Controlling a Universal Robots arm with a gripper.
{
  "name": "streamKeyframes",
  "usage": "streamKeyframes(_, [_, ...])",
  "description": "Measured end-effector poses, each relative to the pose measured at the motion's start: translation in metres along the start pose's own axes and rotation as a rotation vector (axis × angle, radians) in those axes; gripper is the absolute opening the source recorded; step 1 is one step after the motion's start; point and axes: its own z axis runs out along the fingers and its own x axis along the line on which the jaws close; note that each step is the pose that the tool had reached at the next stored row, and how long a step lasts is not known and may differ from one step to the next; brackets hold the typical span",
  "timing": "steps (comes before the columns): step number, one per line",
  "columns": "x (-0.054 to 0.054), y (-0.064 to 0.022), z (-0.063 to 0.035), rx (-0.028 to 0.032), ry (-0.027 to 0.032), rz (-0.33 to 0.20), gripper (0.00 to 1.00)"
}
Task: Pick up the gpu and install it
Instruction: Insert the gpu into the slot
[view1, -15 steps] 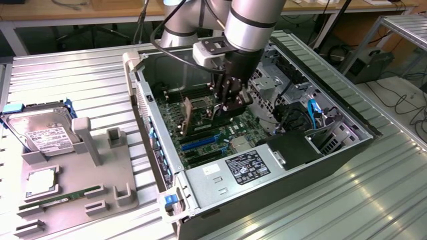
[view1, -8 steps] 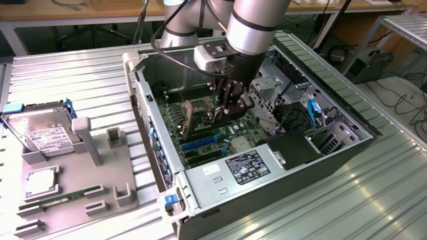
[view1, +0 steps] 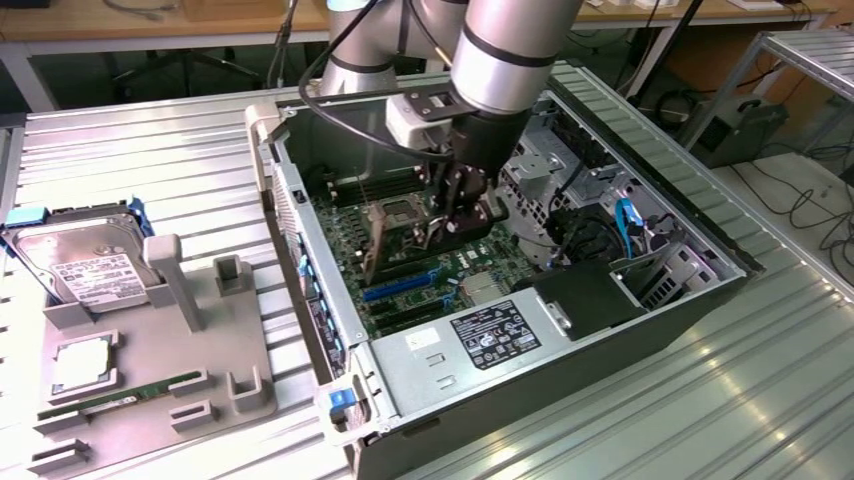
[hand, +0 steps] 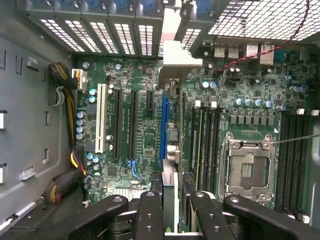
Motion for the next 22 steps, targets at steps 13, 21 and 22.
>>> streamKeyframes(13, [0.0001,0.0099,0.0042,0.0012,-0.0239,0.0,0.26])
streamKeyframes(21, [0.0,0.0104,0.005,0.0174,-0.023,0.001,0.26])
streamKeyframes(22, [0.0,0.0103,0.005,0.0178,-0.023,0.001,0.26])
